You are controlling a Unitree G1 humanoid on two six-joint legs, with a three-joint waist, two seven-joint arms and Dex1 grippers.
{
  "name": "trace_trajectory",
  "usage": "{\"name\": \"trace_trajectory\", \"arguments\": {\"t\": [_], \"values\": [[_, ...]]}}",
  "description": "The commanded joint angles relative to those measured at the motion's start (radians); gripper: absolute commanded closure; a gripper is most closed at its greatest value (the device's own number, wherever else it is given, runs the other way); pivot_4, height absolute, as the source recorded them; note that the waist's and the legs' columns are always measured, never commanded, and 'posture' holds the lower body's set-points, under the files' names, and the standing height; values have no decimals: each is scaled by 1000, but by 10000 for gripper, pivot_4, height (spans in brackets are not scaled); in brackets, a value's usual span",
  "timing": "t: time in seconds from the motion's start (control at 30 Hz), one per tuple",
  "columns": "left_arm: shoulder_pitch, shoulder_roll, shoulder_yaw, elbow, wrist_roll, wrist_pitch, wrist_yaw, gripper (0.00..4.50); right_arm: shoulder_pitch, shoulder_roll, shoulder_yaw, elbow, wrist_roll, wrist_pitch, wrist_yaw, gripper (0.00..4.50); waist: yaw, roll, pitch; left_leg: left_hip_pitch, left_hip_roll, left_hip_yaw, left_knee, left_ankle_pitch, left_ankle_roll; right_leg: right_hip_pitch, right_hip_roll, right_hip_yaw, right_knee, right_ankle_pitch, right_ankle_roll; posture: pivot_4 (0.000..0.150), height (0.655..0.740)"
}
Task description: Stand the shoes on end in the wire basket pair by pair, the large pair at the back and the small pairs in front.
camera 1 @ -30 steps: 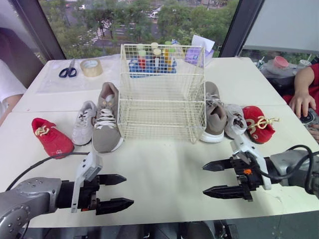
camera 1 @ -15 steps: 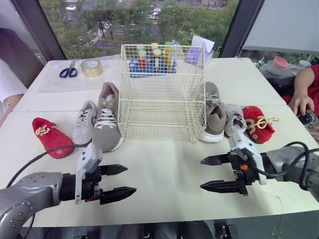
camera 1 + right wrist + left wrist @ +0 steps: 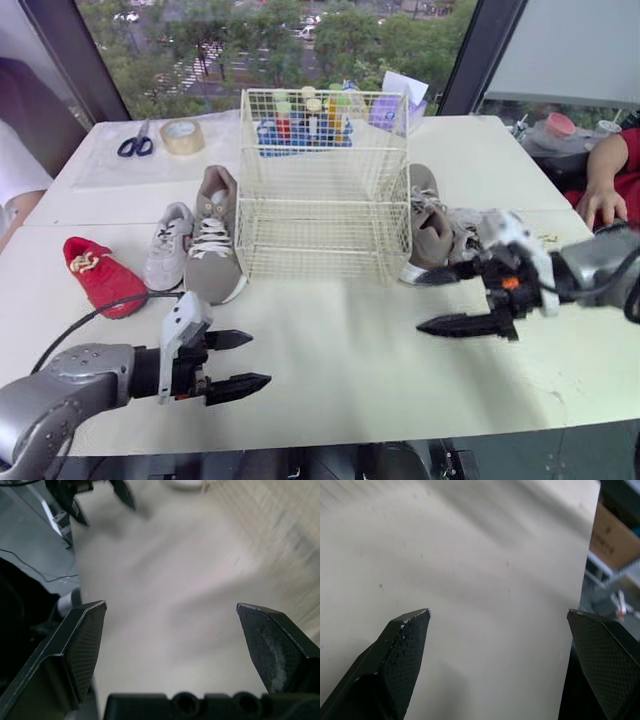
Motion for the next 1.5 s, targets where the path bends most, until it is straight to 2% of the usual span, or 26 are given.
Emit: {"name": "trace_trajectory", "arguments": {"t": [0.03,0.1,0.2,0.37,0.47,0.57,0.6,0.63,0.7,0.83,1.0,1.2,1.5], "values": [[-65,53,102,-37,-117,20,-74,196,-177,43,82,88,-59,-16,54,0,-4,0,0,0,0,0,0,0,0,-1,0,0,1,0,0,1500,7400],[-122,70,123,-49,-175,33,-78,196,-279,118,157,168,-105,-27,71,0,-9,0,0,0,0,0,1,0,0,-1,0,0,1,0,0,1500,7400],[-161,73,100,-67,-175,33,-68,196,-335,178,263,254,-235,-103,95,0,-17,-1,0,0,0,0,2,2,-3,0,0,0,3,0,0,1500,7400],[-156,1,47,-102,-164,16,11,196,-411,299,465,373,-466,-211,98,0,-31,-1,0,-1,-2,5,4,4,-1,2,0,1,9,2,4,1500,7400],[-165,-40,20,-121,-165,13,61,0,-425,343,499,426,-554,-241,67,8442,-26,-1,0,-1,-1,5,4,5,-2,2,1,1,11,2,5,1500,7400],[-175,-74,-6,-129,-154,5,99,0,-429,370,501,469,-607,-260,55,23971,-20,-1,0,0,-1,4,6,4,-5,3,1,0,10,1,4,1500,7400],[-177,-85,-14,-130,-153,4,108,0,-427,369,509,463,-626,-270,64,27615,-20,-1,0,0,-1,4,6,4,-5,3,1,0,10,1,4,1500,7400],[-178,-94,-22,-130,-151,2,114,0,-424,366,518,451,-644,-281,76,33971,-20,-1,0,0,-1,4,7,4,-5,3,1,0,10,1,4,1500,7400],[-181,-109,-40,-132,-142,1,125,0,-420,358,529,427,-672,-295,93,43730,-22,-1,0,0,-1,4,7,3,-5,2,1,0,9,1,3,1500,7400],[-186,-122,-70,-113,-103,-11,117,0,-413,337,539,399,-753,-392,107,44575,-21,0,0,0,-1,4,7,4,-6,3,2,1,11,2,4,1500,7400],[-206,-130,-97,-80,-68,-27,100,0,-443,380,512,463,-816,-528,69,44575,-22,0,0,0,-1,4,6,4,-6,3,2,1,11,2,4,1500,7400],[-214,-127,-118,-67,-36,-40,81,0,-458,443,447,471,-741,-385,118,44575,-27,0,0,0,0,4,6,5,-7,3,4,1,11,2,4,1500,7400],[-215,-138,-125,-46,-7,-47,60,0,-389,378,425,317,-713,-341,190,44575,-25,0,0,0,1,4,6,5,-7,3,4,1,11,2,5,1500,7400]]}}
